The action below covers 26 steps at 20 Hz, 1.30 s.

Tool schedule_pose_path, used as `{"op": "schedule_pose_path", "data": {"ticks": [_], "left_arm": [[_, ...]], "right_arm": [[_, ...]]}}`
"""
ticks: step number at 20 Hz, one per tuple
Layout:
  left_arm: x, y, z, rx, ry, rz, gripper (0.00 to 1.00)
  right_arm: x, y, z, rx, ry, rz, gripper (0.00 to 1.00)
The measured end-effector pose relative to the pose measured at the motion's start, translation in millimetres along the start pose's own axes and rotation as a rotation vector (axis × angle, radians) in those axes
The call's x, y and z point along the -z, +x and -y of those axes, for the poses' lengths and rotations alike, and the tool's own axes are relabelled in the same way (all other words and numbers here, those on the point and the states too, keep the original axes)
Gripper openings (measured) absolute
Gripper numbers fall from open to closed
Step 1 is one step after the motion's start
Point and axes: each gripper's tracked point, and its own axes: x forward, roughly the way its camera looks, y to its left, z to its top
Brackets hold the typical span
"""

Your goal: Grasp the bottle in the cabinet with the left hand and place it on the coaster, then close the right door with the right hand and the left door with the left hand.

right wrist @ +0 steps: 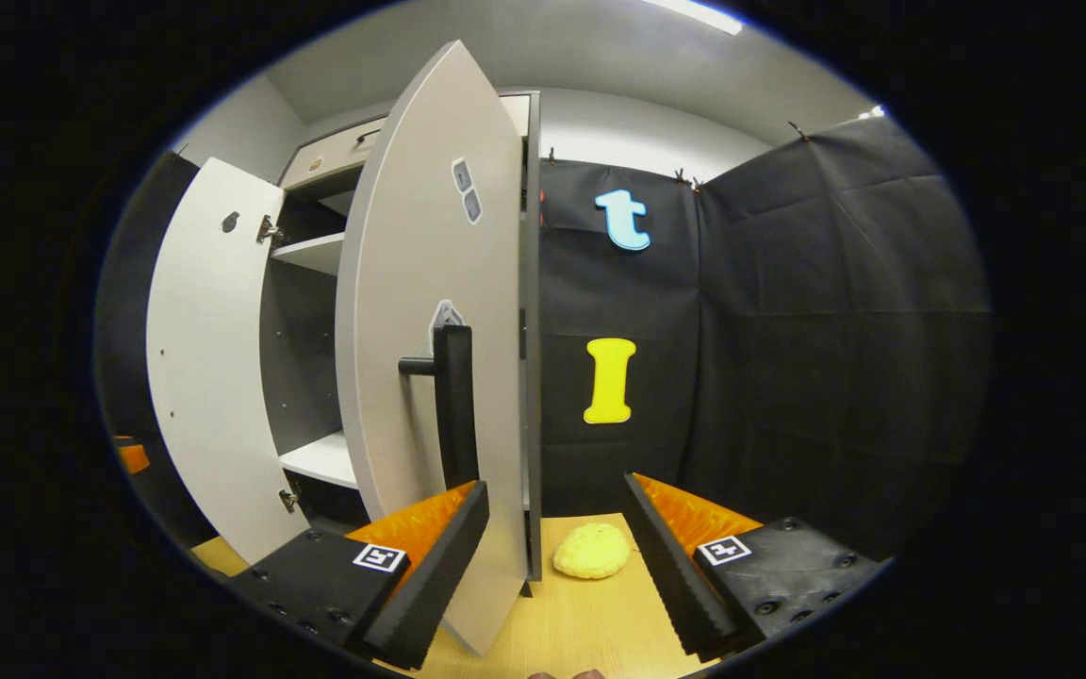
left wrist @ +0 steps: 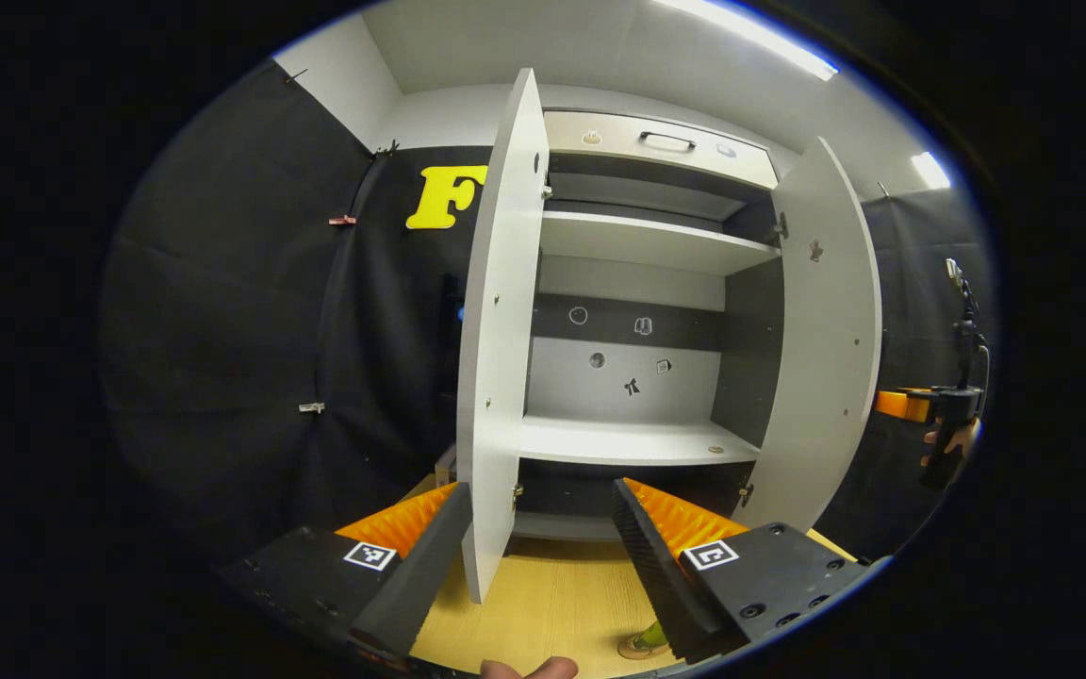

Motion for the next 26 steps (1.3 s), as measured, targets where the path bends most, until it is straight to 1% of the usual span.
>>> {"op": "schedule_pose_path", "data": {"ticks": [4,7,10,12,16,22,26], "left_arm": [[2.7,-2.9,-10.0,-0.013,0.005,-0.004,0.95],[4.0,-3.9,-18.1,-0.022,-0.002,-0.004,0.95],[2.0,-3.5,-27.6,-0.039,-0.001,0.003,0.95],[-0.1,-2.4,-32.3,-0.045,0.003,0.01,0.95],[-1.7,-1.6,-43.4,-0.061,0.003,0.012,0.95],[-3.6,-0.5,-64.4,-0.09,0.017,0.009,0.95],[-9.1,-5.5,-85.2,-0.113,0.023,0.01,0.95]], "right_arm": [[3.1,7.8,-34.1,-0.069,0.013,-0.008,0.96],[4.3,16.3,-57.1,-0.1,0.008,-0.006,0.96],[5.8,26.2,-90.5,-0.158,0.006,-0.01,0.96],[7.7,36.5,-109.0,-0.184,-0.017,-0.003,0.96],[12.4,60.7,-138.6,-0.204,-0.008,-0.008,0.95],[15.1,86.9,-161.1,-0.211,-0.007,-0.009,0.95],[15.5,100.2,-170.4,-0.202,-0.019,-0.004,0.95]]}}
